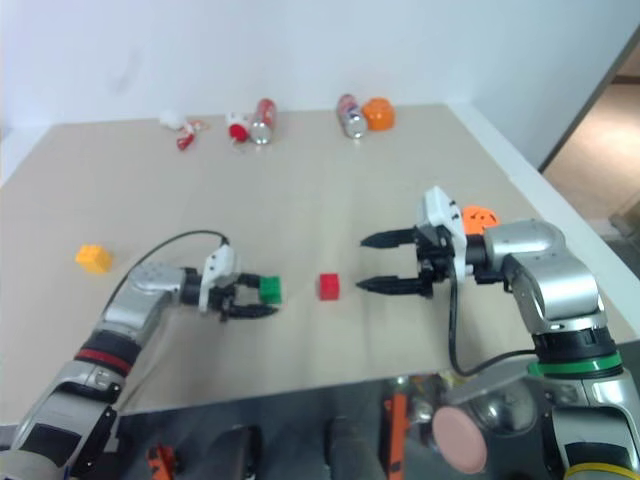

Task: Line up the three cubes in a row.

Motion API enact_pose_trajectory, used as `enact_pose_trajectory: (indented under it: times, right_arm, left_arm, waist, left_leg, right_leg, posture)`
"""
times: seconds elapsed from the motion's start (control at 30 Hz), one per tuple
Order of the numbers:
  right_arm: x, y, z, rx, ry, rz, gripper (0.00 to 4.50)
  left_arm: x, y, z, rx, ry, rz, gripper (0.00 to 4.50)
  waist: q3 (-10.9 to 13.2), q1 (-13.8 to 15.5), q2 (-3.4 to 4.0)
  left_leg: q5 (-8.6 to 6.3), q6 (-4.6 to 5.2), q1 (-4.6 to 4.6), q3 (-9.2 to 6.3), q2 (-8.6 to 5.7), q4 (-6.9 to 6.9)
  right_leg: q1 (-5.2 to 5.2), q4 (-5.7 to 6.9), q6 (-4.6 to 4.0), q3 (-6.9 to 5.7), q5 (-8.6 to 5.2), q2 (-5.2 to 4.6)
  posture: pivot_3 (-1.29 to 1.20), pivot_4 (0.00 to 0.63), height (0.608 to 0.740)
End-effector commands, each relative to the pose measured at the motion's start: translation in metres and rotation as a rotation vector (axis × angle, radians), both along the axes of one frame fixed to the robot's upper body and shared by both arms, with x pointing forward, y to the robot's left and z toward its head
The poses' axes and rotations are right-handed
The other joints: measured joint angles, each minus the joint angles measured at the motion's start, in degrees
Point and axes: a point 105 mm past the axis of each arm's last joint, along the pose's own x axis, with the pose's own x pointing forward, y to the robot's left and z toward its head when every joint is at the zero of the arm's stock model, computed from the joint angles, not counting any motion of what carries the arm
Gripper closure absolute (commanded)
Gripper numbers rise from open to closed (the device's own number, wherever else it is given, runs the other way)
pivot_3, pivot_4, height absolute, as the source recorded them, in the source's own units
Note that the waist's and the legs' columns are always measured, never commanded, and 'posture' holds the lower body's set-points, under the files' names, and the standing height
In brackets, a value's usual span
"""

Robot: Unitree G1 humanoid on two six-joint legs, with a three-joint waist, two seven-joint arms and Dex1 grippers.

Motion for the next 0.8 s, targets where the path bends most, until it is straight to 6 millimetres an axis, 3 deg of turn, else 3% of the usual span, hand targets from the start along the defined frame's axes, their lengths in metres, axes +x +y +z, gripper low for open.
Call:
enact_pose_trajectory:
  times: [0.03,0.23,0.43,0.53,0.7,0.8]
  right_arm:
    - [-0.001,0.002,0.011,0.007,-0.047,0.018,0.58]
    - [-0.001,0.002,0.011,0.008,-0.043,0.023,0.58]
    - [0.003,0.005,0.015,0.01,-0.047,0.045,0.58]
    - [0.006,0.007,0.018,0.007,-0.054,0.063,0.58]
    - [0.01,0.01,0.024,0.006,-0.062,0.086,0.58]
    - [0.013,0.012,0.025,0.008,-0.077,0.091,0.58]
  left_arm:
    - [0.006,0.002,0.004,0.005,-0.043,0.026,0.16]
    - [0.009,0.009,0.008,-0.011,-0.049,0.076,0.02]
    - [0.014,0.041,0.019,0.009,-0.092,0.168,0.02]
    - [0.002,0.059,0.026,0.032,-0.09,0.158,0.02]
    - [-0.034,0.084,0.034,0.07,0.042,0.102,0.02]
    - [-0.037,0.101,0.043,0.069,0.028,0.177,0.02]
  waist:
    - [0.0,0.0,0.0]
    - [0.0,-0.02,0.0]
    - [0.0,-0.22,0.01]
    - [0.01,-0.23,0.0]
    - [0.01,-0.16,0.0]
    - [0.01,0.01,0.0]
  left_leg:
    - [0.0,0.0,0.0,0.0,0.0,0.01]
    - [0.0,0.01,0.01,0.0,0.0,0.09]
    - [0.01,0.02,0.12,-0.04,0.0,0.08]
    - [0.0,0.0,0.11,-0.03,0.02,0.03]
    - [-0.17,-0.24,-0.03,-0.02,0.02,-0.17]
    - [-0.21,-0.29,-0.18,-0.01,0.01,-0.23]
  right_leg:
    - [0.0,0.0,0.0,0.0,0.0,0.0]
    - [0.01,0.0,-0.01,0.02,0.01,-0.01]
    - [-0.02,0.02,-0.05,0.04,0.03,0.07]
    - [-0.05,0.04,-0.05,0.08,0.03,0.1]
    - [-0.26,0.1,-0.03,0.13,0.01,0.09]
    - [-0.54,0.28,-0.04,0.15,-0.07,0.09]
  posture:
    - [0.0,0.15,0.74]
    - [0.0,0.15,0.74]
    - [0.0,0.15,0.74]
    - [0.0,0.15,0.74]
    - [0.0,0.15,0.74]
    - [0.0,0.15,0.74]
